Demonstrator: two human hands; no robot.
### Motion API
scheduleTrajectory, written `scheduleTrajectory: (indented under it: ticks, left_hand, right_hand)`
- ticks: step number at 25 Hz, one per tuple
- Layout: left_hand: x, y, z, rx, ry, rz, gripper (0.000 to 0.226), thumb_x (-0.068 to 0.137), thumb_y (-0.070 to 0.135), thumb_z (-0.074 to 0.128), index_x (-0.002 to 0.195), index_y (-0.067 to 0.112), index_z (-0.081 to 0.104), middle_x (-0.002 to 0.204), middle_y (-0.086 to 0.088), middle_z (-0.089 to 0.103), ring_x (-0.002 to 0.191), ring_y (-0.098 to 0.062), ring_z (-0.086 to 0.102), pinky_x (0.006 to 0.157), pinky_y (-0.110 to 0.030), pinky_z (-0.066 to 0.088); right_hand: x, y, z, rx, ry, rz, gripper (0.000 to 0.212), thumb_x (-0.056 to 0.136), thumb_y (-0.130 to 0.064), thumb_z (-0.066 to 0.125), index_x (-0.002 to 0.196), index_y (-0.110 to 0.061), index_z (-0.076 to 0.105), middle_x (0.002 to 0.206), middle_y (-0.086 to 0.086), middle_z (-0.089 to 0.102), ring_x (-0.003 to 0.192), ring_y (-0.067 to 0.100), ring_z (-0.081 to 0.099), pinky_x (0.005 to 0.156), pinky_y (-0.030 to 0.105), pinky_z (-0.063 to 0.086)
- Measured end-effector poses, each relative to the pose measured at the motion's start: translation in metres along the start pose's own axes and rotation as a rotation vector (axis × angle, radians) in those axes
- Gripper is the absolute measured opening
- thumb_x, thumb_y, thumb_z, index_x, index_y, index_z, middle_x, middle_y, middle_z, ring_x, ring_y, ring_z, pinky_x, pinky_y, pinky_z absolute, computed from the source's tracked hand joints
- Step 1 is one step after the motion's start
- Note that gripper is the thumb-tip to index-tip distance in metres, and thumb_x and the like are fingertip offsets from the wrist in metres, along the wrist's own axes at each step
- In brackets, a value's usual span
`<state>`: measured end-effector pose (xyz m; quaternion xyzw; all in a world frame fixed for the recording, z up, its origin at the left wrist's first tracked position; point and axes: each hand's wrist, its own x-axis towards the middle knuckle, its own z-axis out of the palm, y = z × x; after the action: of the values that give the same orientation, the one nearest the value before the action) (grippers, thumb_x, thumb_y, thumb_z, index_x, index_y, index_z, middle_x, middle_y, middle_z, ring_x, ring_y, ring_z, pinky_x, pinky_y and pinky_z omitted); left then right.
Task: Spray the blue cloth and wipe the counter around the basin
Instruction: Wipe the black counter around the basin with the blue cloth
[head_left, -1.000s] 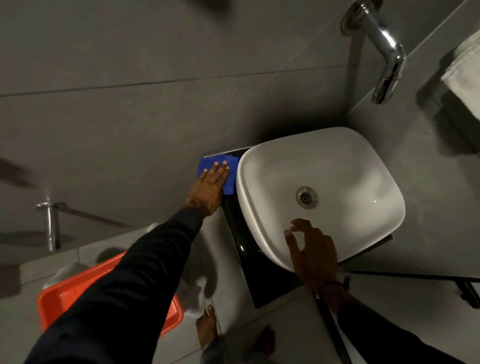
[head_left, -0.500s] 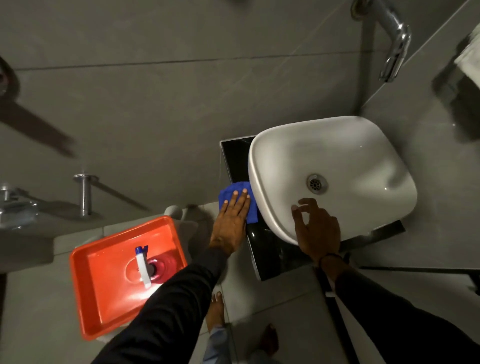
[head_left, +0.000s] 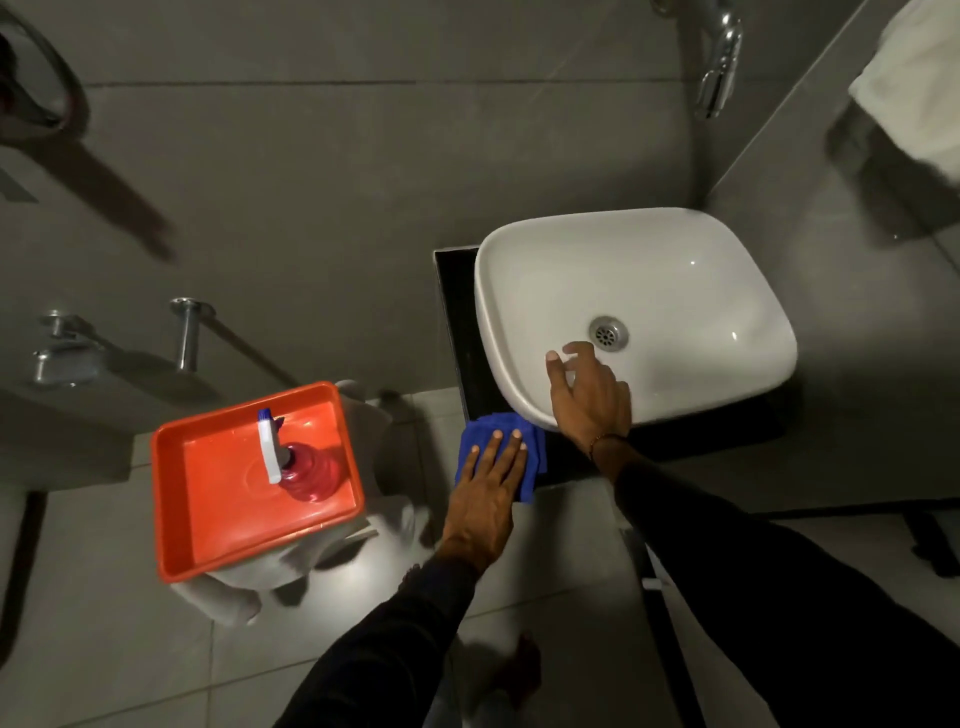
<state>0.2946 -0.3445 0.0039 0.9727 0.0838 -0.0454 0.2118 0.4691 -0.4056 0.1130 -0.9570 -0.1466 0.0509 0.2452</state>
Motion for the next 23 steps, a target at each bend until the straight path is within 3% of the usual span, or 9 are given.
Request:
scheduleTrajectory:
  ticks: [4,7,9,12,15,18,20,23]
  left_hand:
    - [-0.007,0.018,0.006,0.018,-0.006,0.048,0.086,0.085,0.000,0.048,0.159,0.019,0.007,0.168,-0.005,0.010,0.155,-0.031,0.006,0.124,-0.054,0.017]
    - [-0.004,0.012,-0.004,0.020,-0.063,0.095,0.078,0.091,0.006,0.045,0.159,0.016,0.007,0.167,-0.003,-0.001,0.154,-0.029,-0.005,0.126,-0.049,0.002]
    - [-0.006,0.006,-0.014,0.022,-0.073,0.130,0.077,0.091,0.007,0.042,0.159,0.013,0.007,0.166,-0.003,-0.004,0.153,-0.029,-0.008,0.126,-0.048,0.000]
    - [-0.010,-0.010,-0.034,-0.028,-0.096,0.126,0.084,0.080,0.003,0.044,0.158,0.007,0.012,0.166,-0.009,0.002,0.154,-0.032,-0.001,0.127,-0.051,0.008]
    - [-0.004,-0.036,-0.064,-0.070,-0.050,0.095,0.079,0.079,0.018,0.031,0.155,0.005,0.018,0.164,-0.012,0.008,0.153,-0.035,0.007,0.124,-0.053,0.014]
    - [0.025,-0.045,-0.103,-0.040,0.064,0.102,0.064,0.095,0.024,0.025,0.156,0.004,0.022,0.165,-0.015,0.017,0.153,-0.034,0.012,0.124,-0.055,0.019]
    - [0.048,-0.038,-0.127,-0.013,0.130,0.131,0.058,0.103,0.026,0.027,0.158,0.005,0.018,0.167,-0.013,0.014,0.155,-0.031,0.008,0.126,-0.047,0.011]
    - [0.075,-0.029,-0.148,0.058,0.062,0.251,0.062,0.106,0.038,0.024,0.160,0.013,0.005,0.169,-0.005,0.002,0.156,-0.024,-0.004,0.127,-0.042,0.002]
  right_hand:
    - [-0.017,0.007,-0.025,0.273,0.251,-0.060,0.023,0.097,-0.036,0.056,0.104,-0.015,0.063,0.097,0.004,0.072,0.094,0.029,0.065,0.082,0.040,0.049]
    - [-0.044,0.035,-0.049,0.301,0.436,-0.127,0.015,0.092,-0.027,0.063,0.088,-0.012,0.059,0.079,0.003,0.061,0.079,0.025,0.057,0.075,0.040,0.046]
    - [-0.075,0.053,-0.049,0.278,0.445,-0.140,0.017,0.090,-0.025,0.065,0.081,-0.013,0.056,0.072,0.001,0.054,0.074,0.025,0.052,0.072,0.042,0.045]
    - [-0.127,0.070,-0.012,0.171,0.258,-0.151,0.016,0.088,-0.031,0.065,0.088,-0.016,0.060,0.079,-0.001,0.058,0.079,0.023,0.056,0.075,0.044,0.048]
    - [-0.161,0.061,0.030,0.026,-0.018,-0.167,0.041,0.091,-0.042,0.053,0.119,-0.014,0.062,0.110,0.006,0.065,0.102,0.024,0.061,0.090,0.042,0.052]
    - [-0.157,0.034,0.057,-0.045,-0.070,-0.265,0.047,0.090,-0.027,0.054,0.132,-0.006,0.058,0.128,0.013,0.065,0.119,0.029,0.061,0.104,0.039,0.050]
    - [-0.145,0.023,0.071,-0.111,-0.141,-0.312,0.054,0.087,-0.020,0.057,0.139,-0.003,0.053,0.141,0.016,0.058,0.135,0.032,0.052,0.115,0.042,0.041]
    - [-0.142,0.031,0.086,-0.211,-0.288,-0.309,0.080,0.084,-0.018,0.064,0.154,-0.002,0.030,0.162,0.018,0.031,0.153,0.032,0.023,0.125,0.044,0.020]
